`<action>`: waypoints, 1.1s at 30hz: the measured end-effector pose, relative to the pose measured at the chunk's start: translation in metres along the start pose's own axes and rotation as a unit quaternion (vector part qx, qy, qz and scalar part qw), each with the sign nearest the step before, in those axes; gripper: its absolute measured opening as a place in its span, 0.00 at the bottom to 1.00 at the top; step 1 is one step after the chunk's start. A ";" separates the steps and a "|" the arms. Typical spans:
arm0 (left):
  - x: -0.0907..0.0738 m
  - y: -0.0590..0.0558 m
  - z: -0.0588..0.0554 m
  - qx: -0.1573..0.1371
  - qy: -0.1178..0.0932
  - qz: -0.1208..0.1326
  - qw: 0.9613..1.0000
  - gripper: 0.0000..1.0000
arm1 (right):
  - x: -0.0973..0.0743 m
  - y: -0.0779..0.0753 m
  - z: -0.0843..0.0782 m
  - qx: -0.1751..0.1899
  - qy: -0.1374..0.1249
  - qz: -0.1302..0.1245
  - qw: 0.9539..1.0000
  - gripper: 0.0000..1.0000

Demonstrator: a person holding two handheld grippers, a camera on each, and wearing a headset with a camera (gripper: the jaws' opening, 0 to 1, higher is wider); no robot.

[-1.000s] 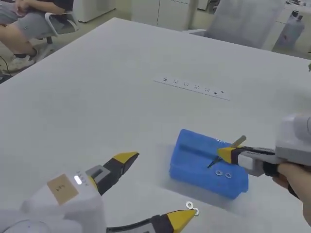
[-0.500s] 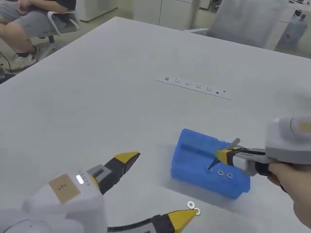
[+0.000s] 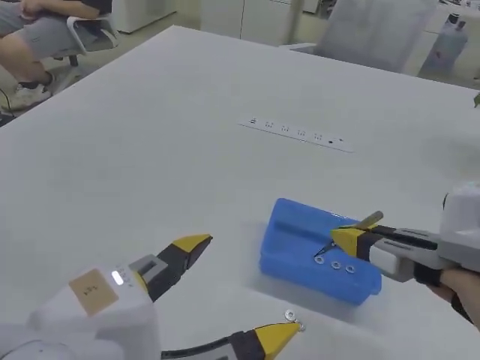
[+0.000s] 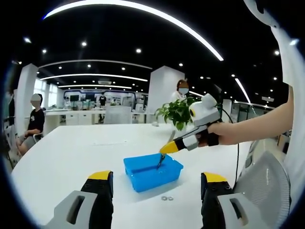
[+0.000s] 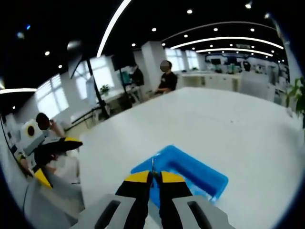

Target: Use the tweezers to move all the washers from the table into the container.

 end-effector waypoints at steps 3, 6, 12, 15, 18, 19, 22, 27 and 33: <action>0.000 -0.001 0.000 0.001 0.002 -0.002 1.000 0.76 | -0.002 0.013 -0.005 -0.003 0.012 0.020 1.000 0.03; 0.000 -0.001 -0.001 0.002 0.003 -0.003 1.000 0.76 | 0.000 0.022 -0.016 0.002 0.032 0.041 0.999 0.03; 0.000 -0.001 -0.001 0.000 0.003 -0.003 1.000 0.76 | 0.009 0.024 -0.043 0.003 0.086 0.056 0.995 0.03; 0.001 -0.001 -0.001 0.002 0.004 -0.004 1.000 0.75 | 0.012 0.022 -0.050 -0.003 0.100 0.054 0.993 0.03; 0.001 -0.001 -0.001 0.002 0.006 -0.004 1.000 0.75 | 0.013 0.022 -0.051 -0.005 0.105 0.056 0.993 0.03; 0.001 -0.001 -0.001 0.002 0.005 -0.004 1.000 0.75 | 0.013 0.022 -0.052 -0.008 0.109 0.056 0.992 0.03; 0.001 -0.002 -0.001 0.002 0.006 -0.005 1.000 0.75 | 0.014 0.023 -0.053 -0.030 0.121 0.053 0.991 0.03; 0.001 -0.002 -0.001 0.002 0.008 -0.005 1.000 0.75 | 0.015 0.030 -0.052 -0.075 0.126 0.064 0.987 0.04; 0.001 -0.002 -0.001 0.003 0.008 -0.006 1.000 0.75 | 0.018 0.045 -0.052 -0.181 0.130 0.074 0.972 0.03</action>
Point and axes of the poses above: the centre of the closed fingertips' face, and the gripper's own axes: x roughly forward along the fingers, y roughly to its left, z roughly out of its top, the point moved 10 cm from there along -x, roughly backward along the fingers, and after that the axes turned 4 degrees about -z, right-handed, at the moved point
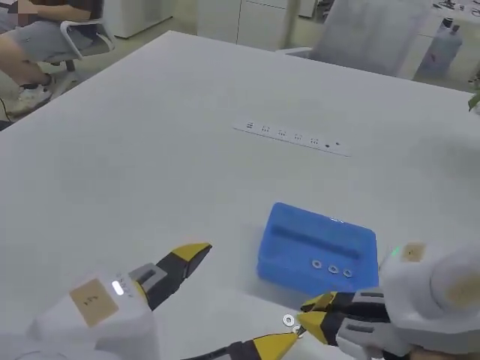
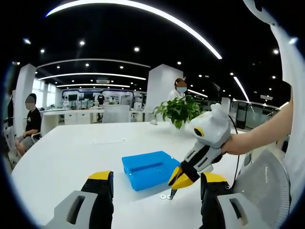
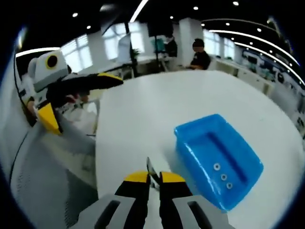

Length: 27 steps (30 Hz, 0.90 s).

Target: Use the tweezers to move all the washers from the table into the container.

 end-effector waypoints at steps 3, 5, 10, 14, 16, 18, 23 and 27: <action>0.000 0.000 0.000 0.000 0.001 0.000 1.000 0.75 | 0.001 0.007 0.001 -0.034 0.002 -0.003 0.999 0.03; 0.000 0.001 0.000 0.000 0.001 0.001 1.000 0.75 | 0.001 0.009 0.001 -0.047 0.001 -0.006 0.999 0.02; -0.001 0.001 0.000 0.000 0.000 0.001 1.000 0.75 | 0.004 0.014 0.004 -0.061 -0.001 -0.024 0.998 0.02; -0.001 0.002 -0.001 -0.001 -0.001 0.004 1.000 0.75 | -0.001 0.011 0.013 -0.051 -0.020 -0.035 0.998 0.02; -0.001 0.002 -0.001 0.000 -0.001 0.005 1.000 0.75 | -0.007 0.007 0.020 -0.052 -0.028 -0.043 0.997 0.02; -0.001 0.002 0.000 -0.002 -0.002 0.005 1.000 0.75 | -0.013 0.000 0.028 -0.047 -0.041 -0.050 0.997 0.02; -0.001 0.001 0.000 0.001 -0.001 0.005 1.000 0.75 | -0.024 -0.020 0.045 -0.016 -0.078 -0.069 0.995 0.02; -0.001 0.002 0.000 -0.001 -0.003 0.006 1.000 0.75 | -0.028 -0.040 0.056 0.032 -0.108 -0.079 0.991 0.02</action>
Point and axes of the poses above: the centre of the closed fingertips' face, and the gripper's own axes: x roughly forward along the fingers, y roughly to its left, z roughly out of its top, the point moved 10 cm from there along -x, roughly backward along the fingers, and after that the axes turned 4 degrees about -z, right-handed, at the moved point
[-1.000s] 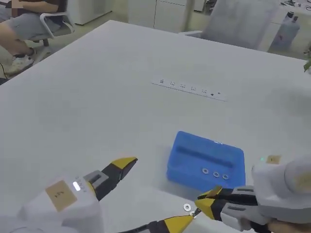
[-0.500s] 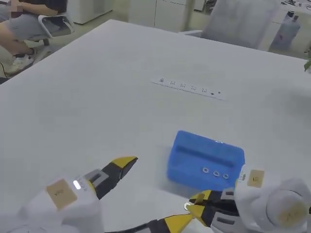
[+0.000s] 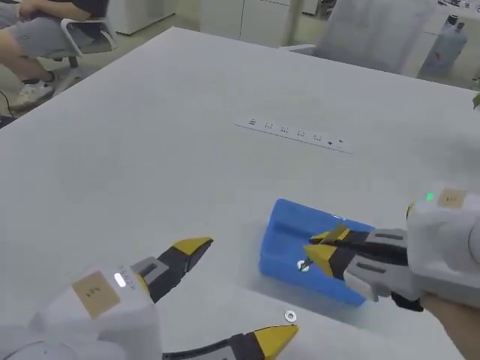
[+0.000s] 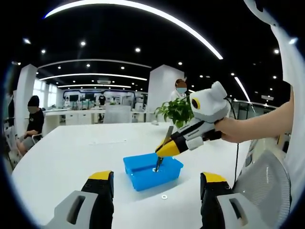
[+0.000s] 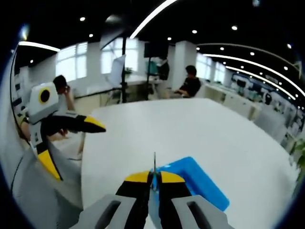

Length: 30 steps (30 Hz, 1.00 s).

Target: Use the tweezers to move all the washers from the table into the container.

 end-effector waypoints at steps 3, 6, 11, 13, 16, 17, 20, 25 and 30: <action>0.000 0.000 0.000 0.001 0.001 0.000 1.000 0.75 | 0.006 -0.015 0.002 0.047 -0.007 -0.007 0.999 0.02; 0.000 0.000 0.000 0.001 0.002 0.000 1.000 0.74 | 0.014 -0.030 0.000 0.087 -0.002 -0.018 0.996 0.02; 0.000 0.002 0.000 0.000 0.001 0.002 1.000 0.74 | 0.027 -0.043 -0.010 0.142 0.016 -0.020 0.990 0.02; 0.000 0.002 0.000 0.000 0.001 0.003 1.000 0.74 | 0.031 -0.047 -0.015 0.149 0.023 -0.022 0.988 0.02; 0.000 0.002 0.000 0.001 0.002 0.003 1.000 0.74 | 0.037 -0.053 -0.022 0.172 0.033 -0.025 0.984 0.02; 0.000 0.002 0.000 0.001 0.002 0.003 1.000 0.74 | 0.039 -0.053 -0.023 0.177 0.036 -0.024 0.983 0.02; 0.000 0.002 0.000 0.000 0.003 0.002 1.000 0.74 | 0.048 -0.062 -0.031 0.182 0.046 -0.026 0.982 0.02; 0.000 0.001 -0.001 0.001 0.005 0.001 1.000 0.74 | 0.057 -0.065 -0.038 0.181 0.063 -0.027 0.981 0.02; 0.000 0.000 -0.001 0.001 0.006 0.001 1.000 0.74 | 0.059 -0.066 -0.043 0.177 0.076 -0.034 0.981 0.03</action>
Point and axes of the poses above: the centre of the closed fingertips' face, and the gripper's own axes: x roughly forward along the fingers, y roughly to its left, z roughly out of its top, the point moved 10 cm from there along -x, roughly backward along the fingers, and after that the axes turned 4 degrees about -z, right-handed, at the moved point
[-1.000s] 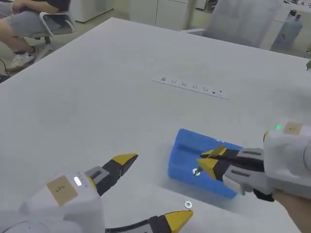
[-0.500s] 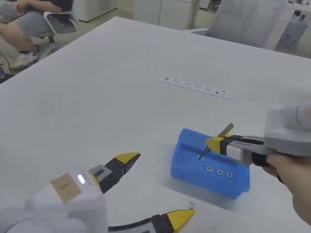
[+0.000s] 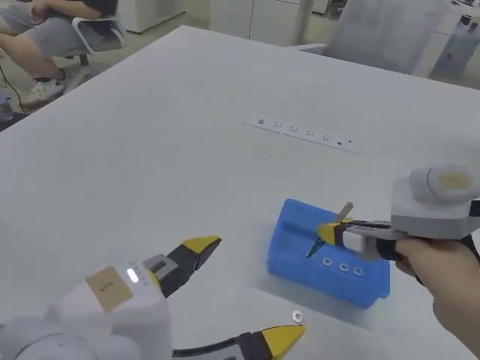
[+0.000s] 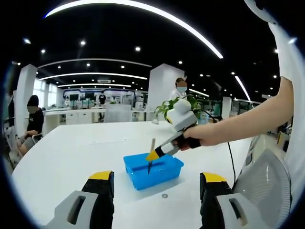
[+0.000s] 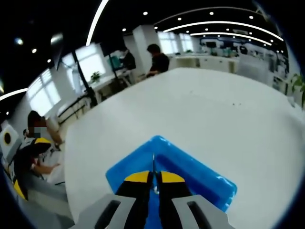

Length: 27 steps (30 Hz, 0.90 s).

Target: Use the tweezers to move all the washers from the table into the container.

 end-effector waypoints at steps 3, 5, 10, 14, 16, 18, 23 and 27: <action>0.000 0.000 0.000 0.000 0.001 0.000 1.000 0.74 | -0.001 0.001 -0.002 -0.012 0.000 -0.002 1.000 0.03; 0.000 0.000 0.000 0.000 0.001 0.000 1.000 0.74 | -0.001 0.000 -0.003 -0.037 -0.001 -0.002 0.999 0.03; 0.001 -0.001 0.000 0.001 0.002 -0.002 1.000 0.74 | -0.015 0.012 -0.003 -0.051 -0.025 0.001 0.998 0.04; 0.001 -0.001 0.000 0.002 0.004 -0.003 1.000 0.74 | -0.028 0.019 -0.002 -0.040 -0.045 0.008 0.998 0.03; 0.001 -0.001 0.000 0.002 0.005 -0.003 1.000 0.74 | -0.035 0.024 -0.002 -0.035 -0.057 0.014 0.998 0.04; 0.001 -0.001 0.000 0.003 0.005 -0.004 1.000 0.74 | -0.042 0.029 -0.003 -0.028 -0.066 0.020 0.997 0.03; 0.001 -0.002 -0.001 0.004 0.007 -0.007 1.000 0.74 | -0.060 0.046 -0.005 -0.005 -0.092 0.056 0.994 0.03; 0.002 -0.002 -0.001 0.005 0.009 -0.010 1.000 0.73 | -0.064 0.057 -0.012 -0.006 -0.084 0.076 0.994 0.03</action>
Point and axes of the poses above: the centre of the closed fingertips' face, and the gripper's own axes: x roughly forward along the fingers, y roughly to its left, z roughly out of its top, the point moved 10 cm from there along -x, roughly backward along the fingers, and after that the axes turned 4 degrees about -z, right-handed, at the moved point
